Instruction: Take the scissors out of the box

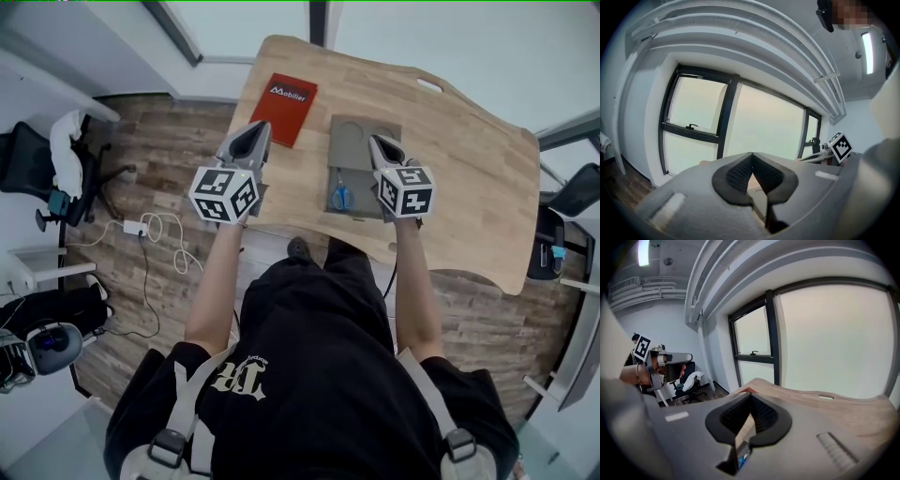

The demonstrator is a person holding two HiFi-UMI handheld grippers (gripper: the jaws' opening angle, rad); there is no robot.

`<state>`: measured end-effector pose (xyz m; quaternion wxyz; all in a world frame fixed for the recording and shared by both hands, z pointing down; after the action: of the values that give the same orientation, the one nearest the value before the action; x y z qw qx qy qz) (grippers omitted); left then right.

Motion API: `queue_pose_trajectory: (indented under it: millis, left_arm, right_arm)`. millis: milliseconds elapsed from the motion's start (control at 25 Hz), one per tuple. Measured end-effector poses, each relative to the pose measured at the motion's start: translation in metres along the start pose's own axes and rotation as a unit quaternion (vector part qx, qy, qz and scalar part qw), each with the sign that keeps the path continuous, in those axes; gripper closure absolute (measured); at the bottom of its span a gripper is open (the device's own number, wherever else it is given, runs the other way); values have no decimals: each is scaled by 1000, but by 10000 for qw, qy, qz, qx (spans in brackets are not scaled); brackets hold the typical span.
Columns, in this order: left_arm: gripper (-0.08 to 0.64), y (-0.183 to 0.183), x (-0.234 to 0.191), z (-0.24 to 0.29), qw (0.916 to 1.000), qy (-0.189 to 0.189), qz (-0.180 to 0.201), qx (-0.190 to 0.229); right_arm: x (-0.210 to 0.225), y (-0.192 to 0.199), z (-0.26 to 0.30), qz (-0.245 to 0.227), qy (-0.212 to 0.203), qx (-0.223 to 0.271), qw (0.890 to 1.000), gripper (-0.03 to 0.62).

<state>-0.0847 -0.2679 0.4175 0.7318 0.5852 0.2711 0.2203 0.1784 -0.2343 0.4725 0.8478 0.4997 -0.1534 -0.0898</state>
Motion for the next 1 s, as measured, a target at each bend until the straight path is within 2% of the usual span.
queue_pose_trajectory:
  millis: [1000]
  left_arm:
    - [560, 19, -16, 25, 9999, 6, -68, -120]
  right_arm:
    - [11, 22, 29, 34, -33, -377, 9993, 588]
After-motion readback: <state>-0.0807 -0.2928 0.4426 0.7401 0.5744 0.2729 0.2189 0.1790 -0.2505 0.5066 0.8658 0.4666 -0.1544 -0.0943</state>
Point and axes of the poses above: the fingertips, and each gripper's own axes: z forward along the fingers, x to its right, y out of its underside, the point moved 5 cm from there along -z, backward along the fingers, and after that the axes turned 4 degrees about z, right-handed, at the moved point
